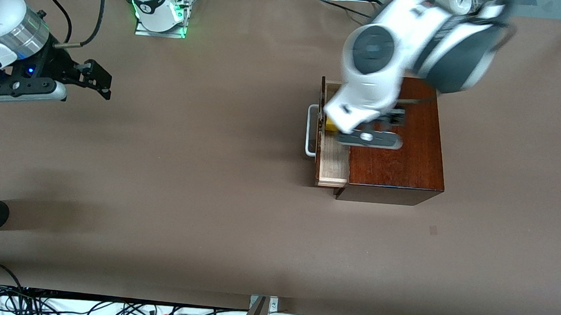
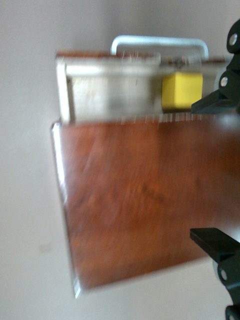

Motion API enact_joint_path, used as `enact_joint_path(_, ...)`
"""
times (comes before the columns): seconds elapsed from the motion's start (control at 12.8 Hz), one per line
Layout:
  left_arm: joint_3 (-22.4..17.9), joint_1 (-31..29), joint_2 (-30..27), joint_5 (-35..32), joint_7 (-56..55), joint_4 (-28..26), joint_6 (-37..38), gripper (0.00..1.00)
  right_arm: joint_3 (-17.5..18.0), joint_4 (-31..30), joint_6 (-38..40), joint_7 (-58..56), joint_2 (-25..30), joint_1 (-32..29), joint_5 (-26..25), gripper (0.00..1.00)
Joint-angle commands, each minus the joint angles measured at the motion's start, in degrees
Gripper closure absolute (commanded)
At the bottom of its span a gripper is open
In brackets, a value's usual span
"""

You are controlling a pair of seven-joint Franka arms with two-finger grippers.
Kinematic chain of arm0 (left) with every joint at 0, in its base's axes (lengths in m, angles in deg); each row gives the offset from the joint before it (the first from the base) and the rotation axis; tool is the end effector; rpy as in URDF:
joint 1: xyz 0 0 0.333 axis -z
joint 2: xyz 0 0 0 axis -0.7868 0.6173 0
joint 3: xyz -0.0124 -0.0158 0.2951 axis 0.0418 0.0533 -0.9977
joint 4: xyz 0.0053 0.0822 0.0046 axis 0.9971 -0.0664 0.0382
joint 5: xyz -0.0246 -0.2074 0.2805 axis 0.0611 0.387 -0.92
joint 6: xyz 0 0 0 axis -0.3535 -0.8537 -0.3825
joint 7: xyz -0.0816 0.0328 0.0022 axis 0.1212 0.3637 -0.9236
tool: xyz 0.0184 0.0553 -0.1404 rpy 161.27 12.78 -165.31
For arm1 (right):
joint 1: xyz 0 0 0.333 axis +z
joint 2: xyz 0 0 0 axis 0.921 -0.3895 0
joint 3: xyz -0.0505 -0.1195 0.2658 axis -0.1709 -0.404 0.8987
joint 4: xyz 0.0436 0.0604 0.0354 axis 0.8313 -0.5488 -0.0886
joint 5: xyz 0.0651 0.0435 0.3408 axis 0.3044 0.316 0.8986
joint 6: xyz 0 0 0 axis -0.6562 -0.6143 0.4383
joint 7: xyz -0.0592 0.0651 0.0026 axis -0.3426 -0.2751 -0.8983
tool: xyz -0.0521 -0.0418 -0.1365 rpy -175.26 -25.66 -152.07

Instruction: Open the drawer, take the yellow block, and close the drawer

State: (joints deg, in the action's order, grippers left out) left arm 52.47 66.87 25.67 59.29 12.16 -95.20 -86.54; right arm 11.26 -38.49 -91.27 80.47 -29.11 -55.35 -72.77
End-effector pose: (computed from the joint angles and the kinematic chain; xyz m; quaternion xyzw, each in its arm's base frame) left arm 0.5187 -0.2637 0.4559 -0.9906 0.0494 0.0751 0.1028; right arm 0.5225 0.1122 0.5413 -0.9977 -0.0611 -0.0121 0.0271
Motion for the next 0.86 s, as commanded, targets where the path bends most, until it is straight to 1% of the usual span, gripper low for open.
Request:
enact_joint_path(0.0, 0.8, -7.3, -4.8, 2.0, 10.8, -0.9, 2.8, 0.00, 2.7, 0.6, 1.8, -1.1, -0.1, 0.2, 2.1, 0.00)
enact_joint_path(0.08, 1.1, -10.3, -6.2, 2.7, 14.1, -0.8, 3.8, 0.00, 4.1, 0.6, 1.8, -3.8, -0.8, 0.4, 2.1, 0.00)
enact_joint_path(0.16, 0.9, -13.0, -7.4, 4.9, 17.3, -0.8, 4.2, 0.00, 5.5, 0.7, 1.8, -8.5, -1.4, 1.4, 2.1, 0.00)
enact_joint_path(0.31, 0.9, -19.0, -8.8, 8.0, 23.1, -0.8, 5.1, 0.00, 9.3, 0.7, 1.5, -14.4, -1.6, 4.0, 1.9, 0.00)
enact_joint_path(0.39, 0.4, -20.7, -9.1, 8.5, 26.5, -1.5, 5.2, 0.00, 10.3, 0.8, 0.9, -14.6, -2.4, 5.8, 1.7, 0.00)
enact_joint_path(0.47, -0.9, -21.1, -9.8, 9.0, 28.7, -2.5, 5.3, 0.00, 11.0, 1.2, -0.1, -14.8, -4.1, 8.7, 1.4, 0.00)
enact_joint_path(0.55, -4.1, -20.4, -11.5, 9.3, 29.6, -5.2, 4.9, 0.00, 11.2, 1.6, -2.5, -15.5, -5.8, 12.2, -0.5, 0.00)
enact_joint_path(0.63, -8.0, -17.9, -14.1, 9.7, 29.6, -8.7, 3.6, 0.00, 11.2, 2.1, -6.2, -16.0, -7.2, 16.4, -4.4, 0.00)
enact_joint_path(0.7, -13.1, -15.5, -16.7, 12.3, 29.9, -12.9, 1.7, 0.00, 11.2, 3.0, -8.9, -15.2, -9.6, 20.4, -6.6, 0.00)
enact_joint_path(0.78, -16.9, -13.3, -18.9, 15.7, 30.9, -16.1, -1.2, 0.00, 11.2, 4.4, -11.1, -14.1, -12.3, 22.6, -6.3, 0.00)
